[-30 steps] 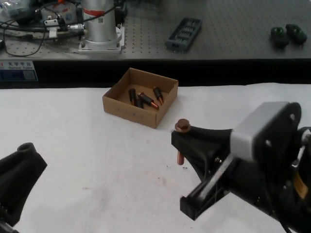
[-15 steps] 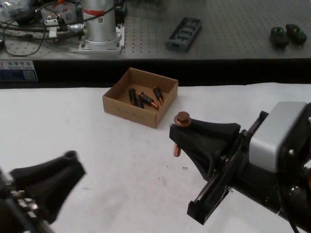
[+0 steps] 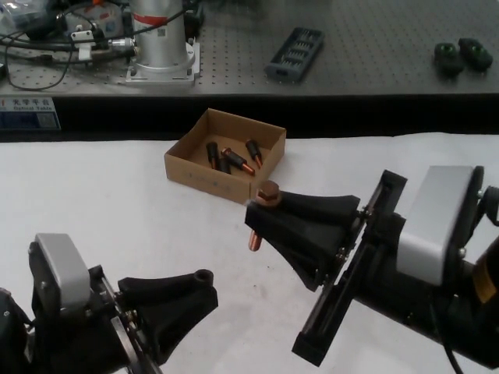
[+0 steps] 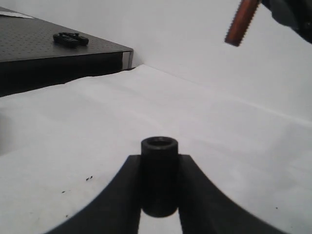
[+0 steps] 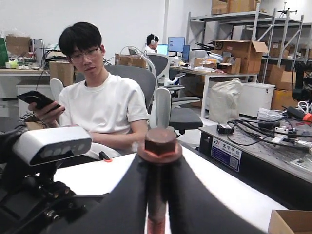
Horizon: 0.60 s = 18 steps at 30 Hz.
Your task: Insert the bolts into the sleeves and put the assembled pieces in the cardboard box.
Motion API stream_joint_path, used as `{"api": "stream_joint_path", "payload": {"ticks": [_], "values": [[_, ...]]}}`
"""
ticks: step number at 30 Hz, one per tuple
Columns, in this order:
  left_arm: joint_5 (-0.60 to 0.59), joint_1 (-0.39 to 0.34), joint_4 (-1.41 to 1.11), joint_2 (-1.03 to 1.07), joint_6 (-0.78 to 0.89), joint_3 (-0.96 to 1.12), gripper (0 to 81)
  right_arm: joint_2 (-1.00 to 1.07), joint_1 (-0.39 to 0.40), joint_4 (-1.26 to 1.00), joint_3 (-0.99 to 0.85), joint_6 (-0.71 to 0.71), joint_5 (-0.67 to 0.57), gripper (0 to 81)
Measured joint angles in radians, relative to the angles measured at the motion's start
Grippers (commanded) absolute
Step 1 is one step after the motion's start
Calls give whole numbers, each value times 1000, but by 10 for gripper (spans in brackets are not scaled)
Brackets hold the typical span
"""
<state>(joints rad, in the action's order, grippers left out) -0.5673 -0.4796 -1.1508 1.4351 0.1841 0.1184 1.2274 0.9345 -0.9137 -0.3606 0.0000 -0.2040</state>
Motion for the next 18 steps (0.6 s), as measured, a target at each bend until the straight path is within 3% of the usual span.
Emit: {"api": "stream_joint_path", "payload": {"ticks": [9, 18], "values": [[-153, -13, -96, 12, 26, 0, 7, 92, -1, -13, 0, 49, -64, 64], [-169, -50, -85, 12, 8, 0, 7, 94, -1, -19, 0, 67, -96, 64]]}}
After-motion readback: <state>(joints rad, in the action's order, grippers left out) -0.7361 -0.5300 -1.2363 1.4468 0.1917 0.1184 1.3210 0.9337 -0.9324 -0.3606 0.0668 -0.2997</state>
